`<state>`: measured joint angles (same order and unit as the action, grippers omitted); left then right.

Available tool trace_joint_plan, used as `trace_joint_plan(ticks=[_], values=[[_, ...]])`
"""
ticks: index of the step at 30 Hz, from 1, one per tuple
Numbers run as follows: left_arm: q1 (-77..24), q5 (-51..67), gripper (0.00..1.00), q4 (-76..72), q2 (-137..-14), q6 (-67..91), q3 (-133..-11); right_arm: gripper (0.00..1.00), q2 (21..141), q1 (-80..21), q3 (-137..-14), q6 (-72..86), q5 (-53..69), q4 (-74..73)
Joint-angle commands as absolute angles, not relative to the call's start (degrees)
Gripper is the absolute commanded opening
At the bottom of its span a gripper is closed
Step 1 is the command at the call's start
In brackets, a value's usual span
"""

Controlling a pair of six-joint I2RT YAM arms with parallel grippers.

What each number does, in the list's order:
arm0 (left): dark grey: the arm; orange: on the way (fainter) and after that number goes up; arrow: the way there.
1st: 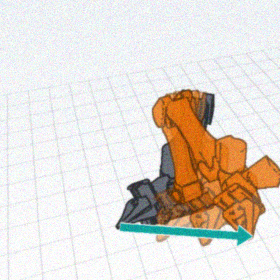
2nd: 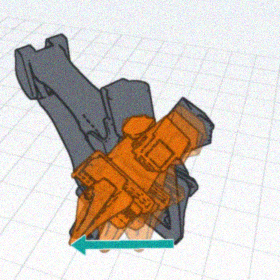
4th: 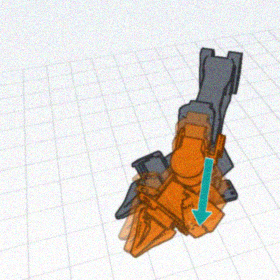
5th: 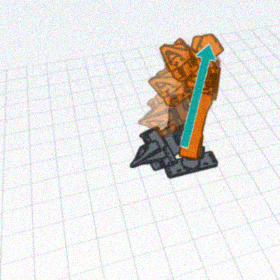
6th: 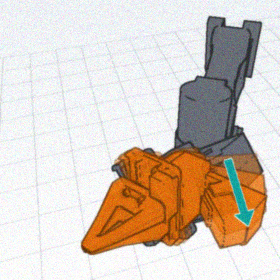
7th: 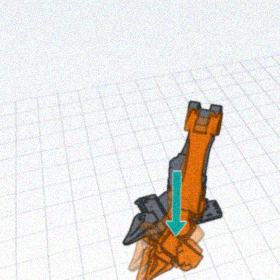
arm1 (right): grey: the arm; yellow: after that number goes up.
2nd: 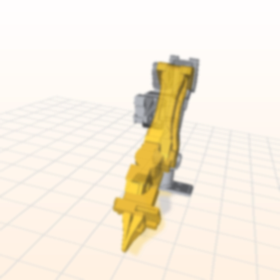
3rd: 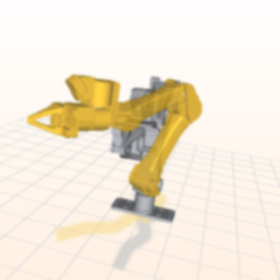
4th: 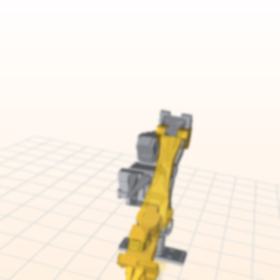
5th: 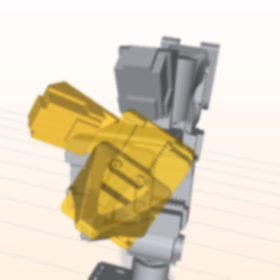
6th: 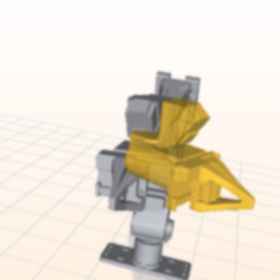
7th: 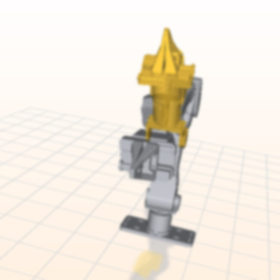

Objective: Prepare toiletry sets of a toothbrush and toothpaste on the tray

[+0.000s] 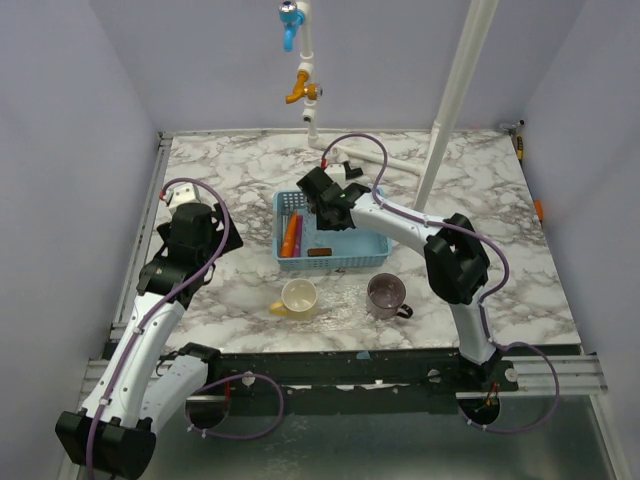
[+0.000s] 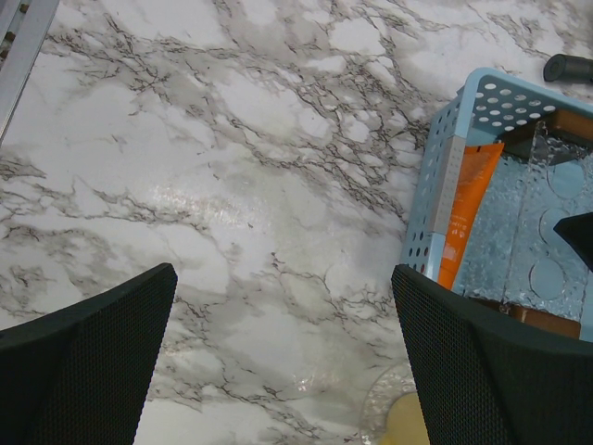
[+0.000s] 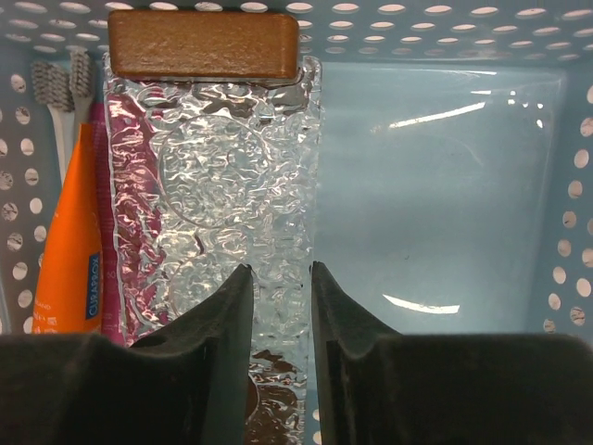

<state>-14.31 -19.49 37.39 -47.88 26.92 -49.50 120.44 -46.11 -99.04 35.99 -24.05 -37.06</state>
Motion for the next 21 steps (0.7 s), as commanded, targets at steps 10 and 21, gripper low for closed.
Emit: trace_joint_plan(ticks=[10,21], values=[[-14.0,-18.7,0.99,36.9,-47.2,26.3,-50.6,0.00,120.9,-46.0,-100.9,34.3,-25.2,-36.4],[-13.9,-18.7,0.99,36.9,-47.5,26.3,-50.6,0.00,115.5,-45.9,-100.9,32.6,-28.0,-35.9]])
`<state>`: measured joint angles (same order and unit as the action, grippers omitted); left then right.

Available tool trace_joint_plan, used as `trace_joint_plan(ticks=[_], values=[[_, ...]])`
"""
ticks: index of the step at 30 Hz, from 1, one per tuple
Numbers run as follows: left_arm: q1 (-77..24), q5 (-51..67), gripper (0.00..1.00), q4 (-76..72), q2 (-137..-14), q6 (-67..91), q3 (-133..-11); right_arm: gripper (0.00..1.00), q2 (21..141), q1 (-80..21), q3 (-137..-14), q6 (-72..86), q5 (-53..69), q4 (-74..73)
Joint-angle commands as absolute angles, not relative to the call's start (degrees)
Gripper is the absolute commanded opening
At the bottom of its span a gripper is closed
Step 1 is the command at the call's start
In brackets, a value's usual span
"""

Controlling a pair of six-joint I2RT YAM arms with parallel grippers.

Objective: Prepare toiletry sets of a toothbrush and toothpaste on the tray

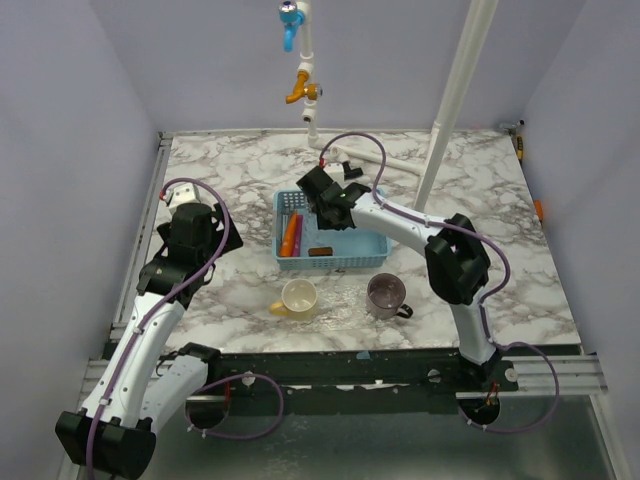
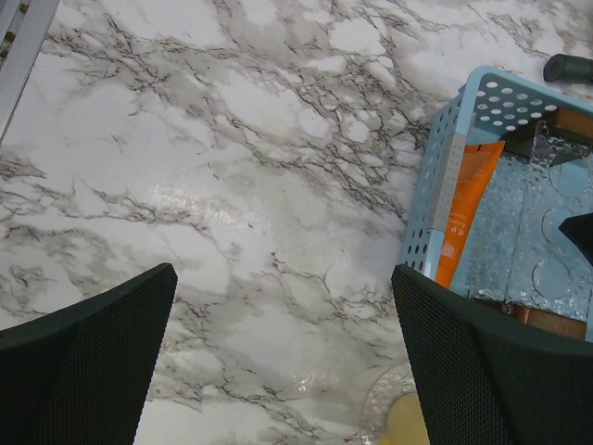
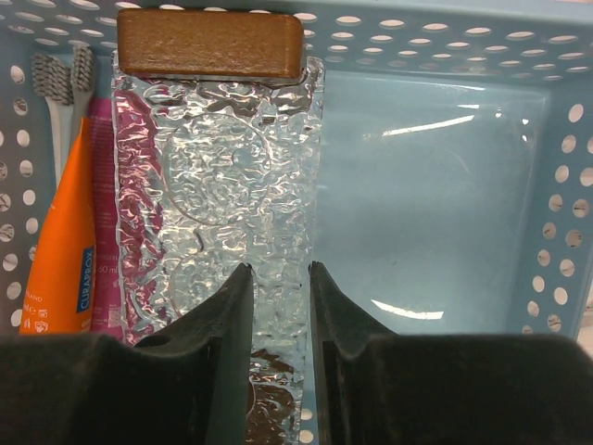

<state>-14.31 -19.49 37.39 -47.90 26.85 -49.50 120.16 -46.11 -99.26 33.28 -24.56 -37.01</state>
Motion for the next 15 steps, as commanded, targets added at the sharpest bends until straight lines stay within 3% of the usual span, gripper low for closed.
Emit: trace_joint_plan(ticks=[1,15], values=[[-13.9,-18.7,0.99,36.9,-47.6,26.3,-50.6,0.00,115.0,-45.9,-100.8,32.6,-28.4,-35.7],[-13.8,-18.9,0.99,36.9,-47.7,26.3,-50.7,0.00,108.9,-45.9,-100.3,32.5,-29.3,-36.3]])
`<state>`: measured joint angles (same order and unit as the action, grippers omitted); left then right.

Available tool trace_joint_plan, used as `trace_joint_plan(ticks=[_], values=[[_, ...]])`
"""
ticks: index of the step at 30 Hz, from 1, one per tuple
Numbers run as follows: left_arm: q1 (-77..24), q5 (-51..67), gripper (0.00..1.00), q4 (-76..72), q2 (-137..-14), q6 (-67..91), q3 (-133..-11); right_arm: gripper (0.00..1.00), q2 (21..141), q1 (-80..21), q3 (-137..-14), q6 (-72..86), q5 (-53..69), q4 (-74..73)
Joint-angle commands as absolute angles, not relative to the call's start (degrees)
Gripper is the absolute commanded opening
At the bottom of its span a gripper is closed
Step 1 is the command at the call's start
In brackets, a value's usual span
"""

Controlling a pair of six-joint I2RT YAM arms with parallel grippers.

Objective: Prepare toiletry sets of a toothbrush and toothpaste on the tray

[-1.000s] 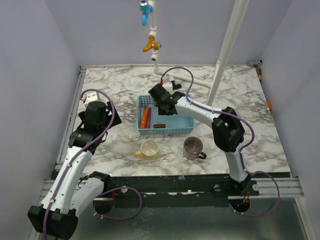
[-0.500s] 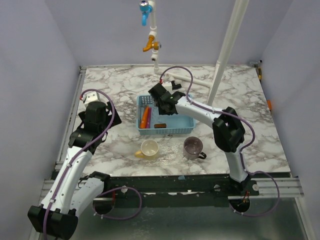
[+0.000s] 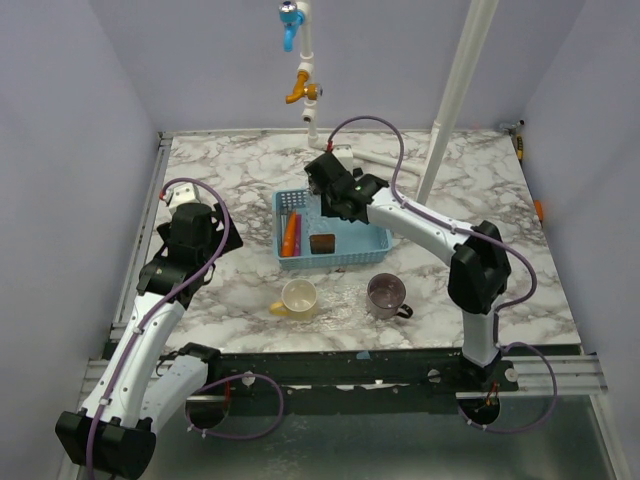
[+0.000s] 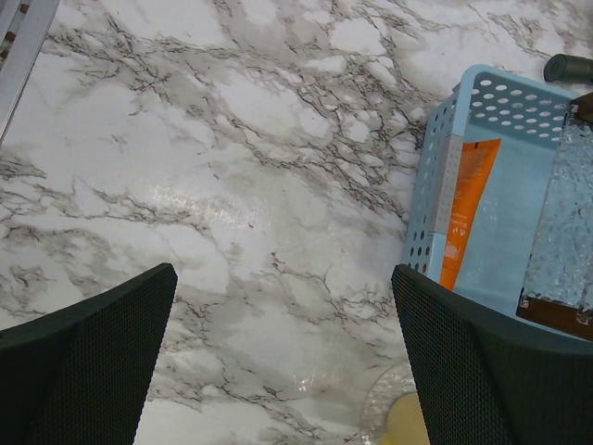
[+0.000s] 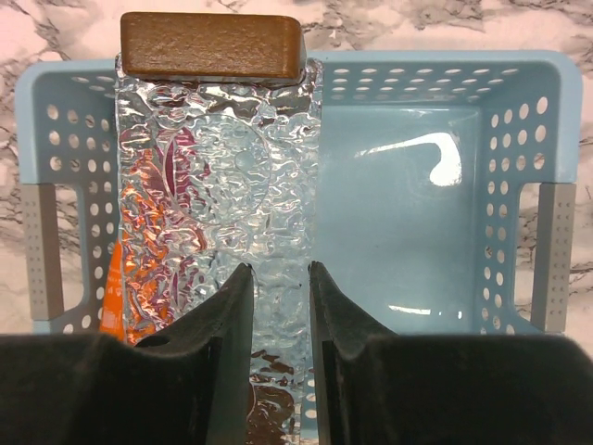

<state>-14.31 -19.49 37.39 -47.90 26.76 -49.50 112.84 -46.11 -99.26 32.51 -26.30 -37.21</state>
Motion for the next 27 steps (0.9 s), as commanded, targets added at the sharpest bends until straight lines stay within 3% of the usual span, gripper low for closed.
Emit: trace_joint_plan(ticks=[1,17,27], values=[[-13.8,-18.9,0.99,36.9,-47.7,26.3,-50.7,0.00,108.3,-45.9,-100.1,32.5,-28.9,-36.5],[-13.7,-19.1,0.99,37.0,-47.4,26.3,-50.7,0.00,95.3,-46.3,-90.8,35.7,-24.4,-39.6],[-13.7,-19.6,0.99,37.1,-46.5,26.4,-50.6,0.01,90.6,-51.4,-88.0,39.0,-28.1,-43.8]])
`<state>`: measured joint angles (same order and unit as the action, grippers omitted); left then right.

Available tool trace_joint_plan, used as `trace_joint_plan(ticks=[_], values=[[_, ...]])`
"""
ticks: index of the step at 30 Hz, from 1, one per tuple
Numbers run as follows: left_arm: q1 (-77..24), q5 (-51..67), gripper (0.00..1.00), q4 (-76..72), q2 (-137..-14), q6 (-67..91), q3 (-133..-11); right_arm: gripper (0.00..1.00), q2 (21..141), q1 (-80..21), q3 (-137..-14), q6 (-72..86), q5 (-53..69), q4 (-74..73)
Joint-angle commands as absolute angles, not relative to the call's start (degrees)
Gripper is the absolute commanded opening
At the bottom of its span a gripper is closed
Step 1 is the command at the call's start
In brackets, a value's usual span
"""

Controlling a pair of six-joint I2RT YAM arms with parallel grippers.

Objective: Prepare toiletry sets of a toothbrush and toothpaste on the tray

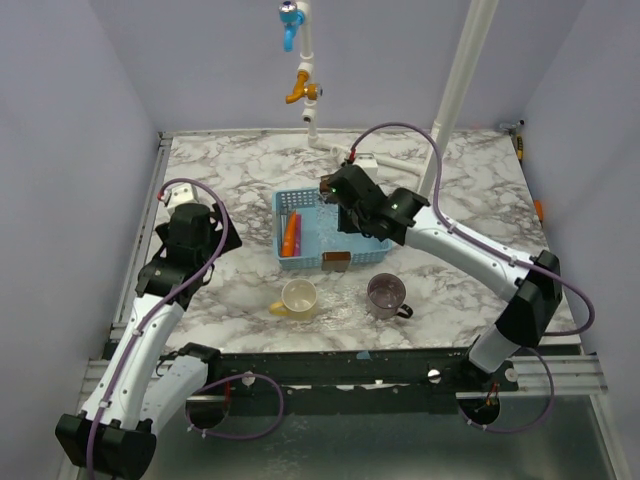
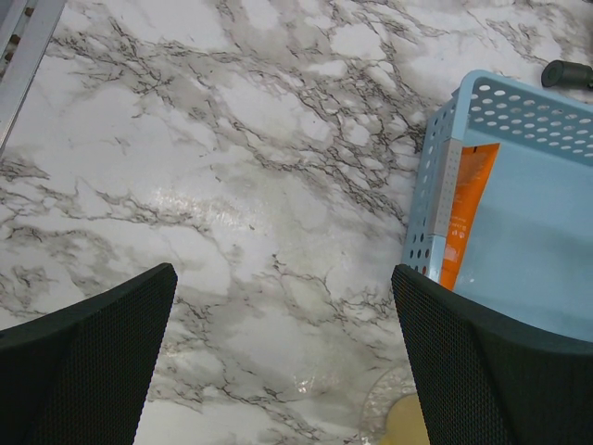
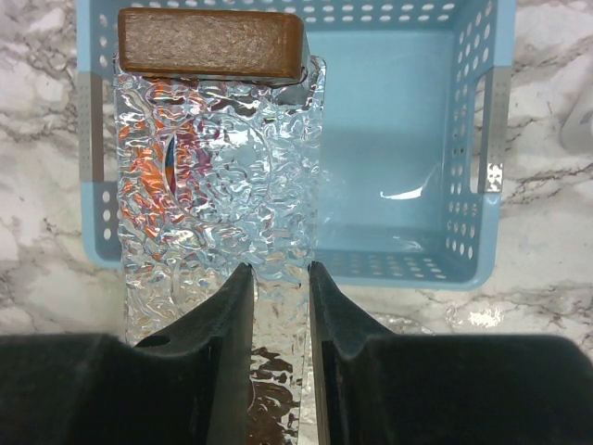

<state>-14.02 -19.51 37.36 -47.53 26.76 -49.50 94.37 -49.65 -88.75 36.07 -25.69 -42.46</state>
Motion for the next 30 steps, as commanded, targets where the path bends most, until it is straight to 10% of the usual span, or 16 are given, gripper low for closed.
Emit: trace_joint_plan(ticks=[1,30], values=[[-13.7,-19.7,0.99,37.1,-46.4,26.4,-50.6,0.01,90.1,-52.0,-87.7,39.5,-28.5,-44.2],[-13.7,-19.6,0.99,37.0,-44.8,26.7,-50.3,0.01,82.7,-68.3,-72.9,58.6,-36.7,-51.8]])
